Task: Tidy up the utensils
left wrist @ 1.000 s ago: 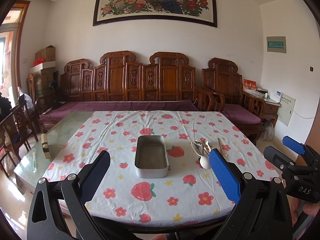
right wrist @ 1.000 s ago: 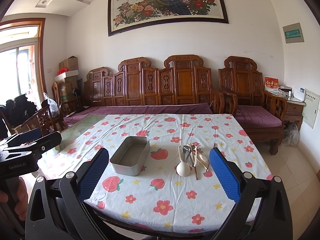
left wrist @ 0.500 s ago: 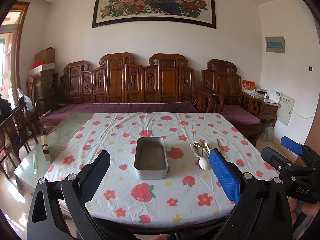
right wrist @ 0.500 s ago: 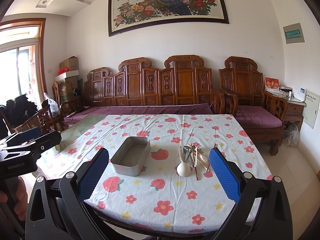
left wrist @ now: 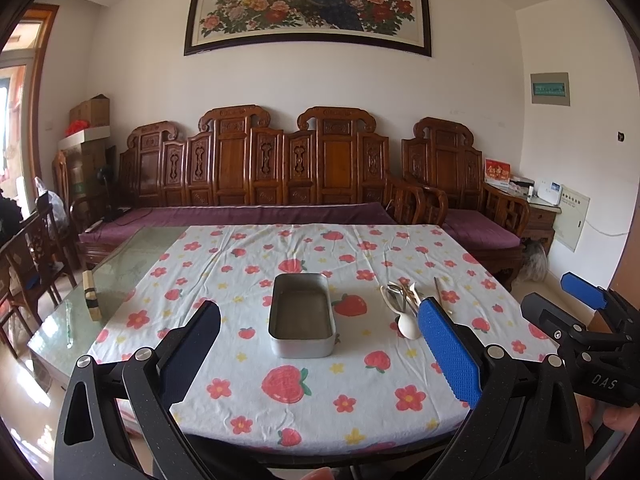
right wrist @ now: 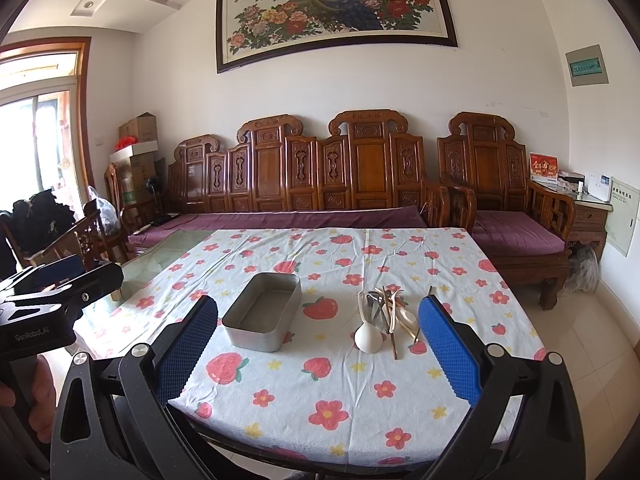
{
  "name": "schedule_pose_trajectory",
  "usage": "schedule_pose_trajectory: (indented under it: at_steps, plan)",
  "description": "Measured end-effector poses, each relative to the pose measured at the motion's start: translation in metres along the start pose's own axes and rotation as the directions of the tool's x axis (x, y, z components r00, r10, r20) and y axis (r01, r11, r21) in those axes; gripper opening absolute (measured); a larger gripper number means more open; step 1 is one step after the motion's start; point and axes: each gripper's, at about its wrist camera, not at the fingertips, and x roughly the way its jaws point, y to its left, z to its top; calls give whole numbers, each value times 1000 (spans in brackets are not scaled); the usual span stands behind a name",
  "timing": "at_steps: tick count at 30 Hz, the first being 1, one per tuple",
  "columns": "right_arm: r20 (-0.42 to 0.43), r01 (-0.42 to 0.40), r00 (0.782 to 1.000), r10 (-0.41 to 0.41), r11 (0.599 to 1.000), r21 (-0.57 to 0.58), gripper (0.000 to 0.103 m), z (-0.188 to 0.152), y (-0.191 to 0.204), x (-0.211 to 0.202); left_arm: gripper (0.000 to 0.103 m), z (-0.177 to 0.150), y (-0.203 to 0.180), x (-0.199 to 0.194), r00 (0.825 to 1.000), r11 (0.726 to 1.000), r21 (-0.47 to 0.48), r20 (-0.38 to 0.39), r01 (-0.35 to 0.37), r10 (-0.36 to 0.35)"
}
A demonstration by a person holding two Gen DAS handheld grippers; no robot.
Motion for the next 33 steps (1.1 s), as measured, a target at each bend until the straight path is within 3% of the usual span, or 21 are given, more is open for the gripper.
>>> schedule_pose_trajectory:
  at_steps: [25,33]
  plan:
    - [-7,-3,1000,3,1000,2,100,-2,-2,2,96,-2,-2,2,1000,1000,4,-7,1,-1]
    - [-59,-2,998,2,1000,5,100,-7,-4,26,96,-16,0,41,994,1000,12,-105,16,-15]
